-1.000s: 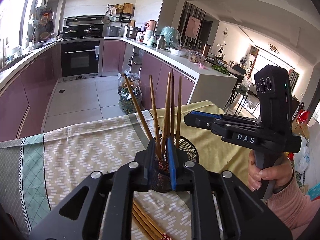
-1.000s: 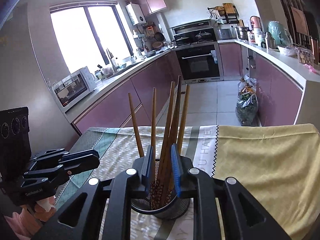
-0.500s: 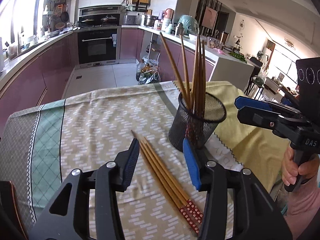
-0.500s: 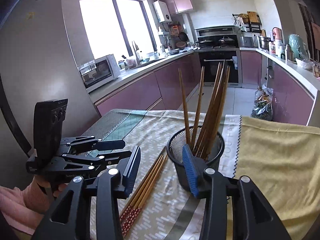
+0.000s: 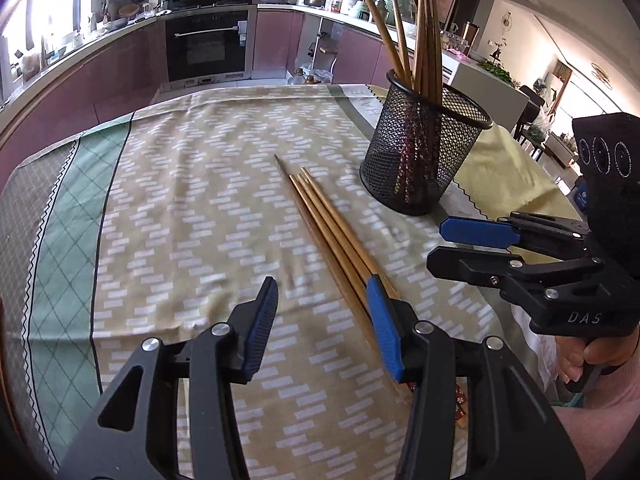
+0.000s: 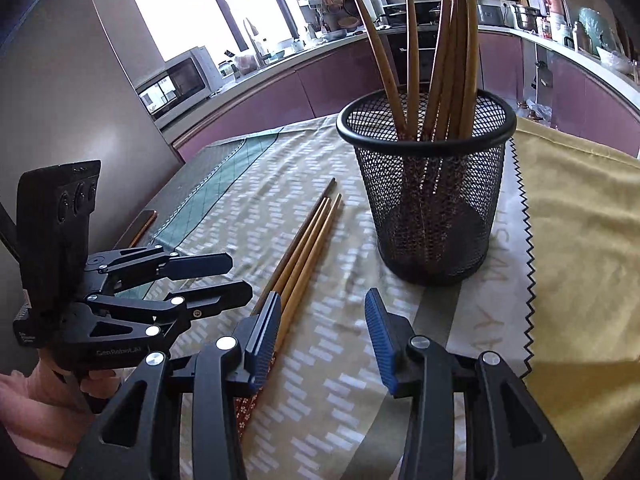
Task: Organize utensils
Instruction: 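Withdraw both open tools from the cup back to the chopstick row, then close the left tool on a chopstick while the right tool grasps another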
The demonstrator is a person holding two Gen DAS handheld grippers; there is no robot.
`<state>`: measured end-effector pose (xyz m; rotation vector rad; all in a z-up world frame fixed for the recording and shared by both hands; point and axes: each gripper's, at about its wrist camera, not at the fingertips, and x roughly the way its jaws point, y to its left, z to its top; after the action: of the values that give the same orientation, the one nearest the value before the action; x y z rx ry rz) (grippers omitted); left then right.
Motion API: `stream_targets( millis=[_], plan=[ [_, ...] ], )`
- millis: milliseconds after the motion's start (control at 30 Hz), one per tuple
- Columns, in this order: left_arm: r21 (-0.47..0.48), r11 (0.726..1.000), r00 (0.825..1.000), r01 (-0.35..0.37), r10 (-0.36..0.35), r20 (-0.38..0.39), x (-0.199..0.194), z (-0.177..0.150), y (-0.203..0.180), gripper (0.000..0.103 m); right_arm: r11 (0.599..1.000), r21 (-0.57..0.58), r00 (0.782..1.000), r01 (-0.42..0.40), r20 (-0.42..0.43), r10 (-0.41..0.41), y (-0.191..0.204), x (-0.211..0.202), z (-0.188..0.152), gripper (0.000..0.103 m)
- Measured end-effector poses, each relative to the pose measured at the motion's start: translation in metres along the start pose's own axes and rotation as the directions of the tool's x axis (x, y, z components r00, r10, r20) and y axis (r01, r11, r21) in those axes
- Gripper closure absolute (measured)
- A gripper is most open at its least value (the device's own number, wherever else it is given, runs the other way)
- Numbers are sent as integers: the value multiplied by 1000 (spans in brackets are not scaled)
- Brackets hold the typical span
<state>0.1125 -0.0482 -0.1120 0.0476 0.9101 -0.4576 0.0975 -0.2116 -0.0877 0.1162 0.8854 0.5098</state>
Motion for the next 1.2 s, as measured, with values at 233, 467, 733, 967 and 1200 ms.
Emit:
stream_targets(
  millis=[233,467,733,967,1200],
  plan=[
    [20,1000,1000,-23,24,-15,7,-3,-6,56,1000,3,1000,5,-5,-5,1,0,-5,60],
    [21,999,999,-43,43,-23,11,-3,-5,56,1000,-4,1000,13,-10,-13,3,0,-4,60],
    [12,999,999,-42,42,-26,10,-6,-1,58,1000,-20,999,21,-24,-22,10,9,-4,60],
    [-7,999,999,-34,34,-29,7,-9,2,62,997,-53,998,47,-42,-49,17,17,-2,60],
    [-11,1000,999,-28,28,-29,4,-11,3,66,991,-97,994,93,-56,-98,24,26,-2,61]
  ],
)
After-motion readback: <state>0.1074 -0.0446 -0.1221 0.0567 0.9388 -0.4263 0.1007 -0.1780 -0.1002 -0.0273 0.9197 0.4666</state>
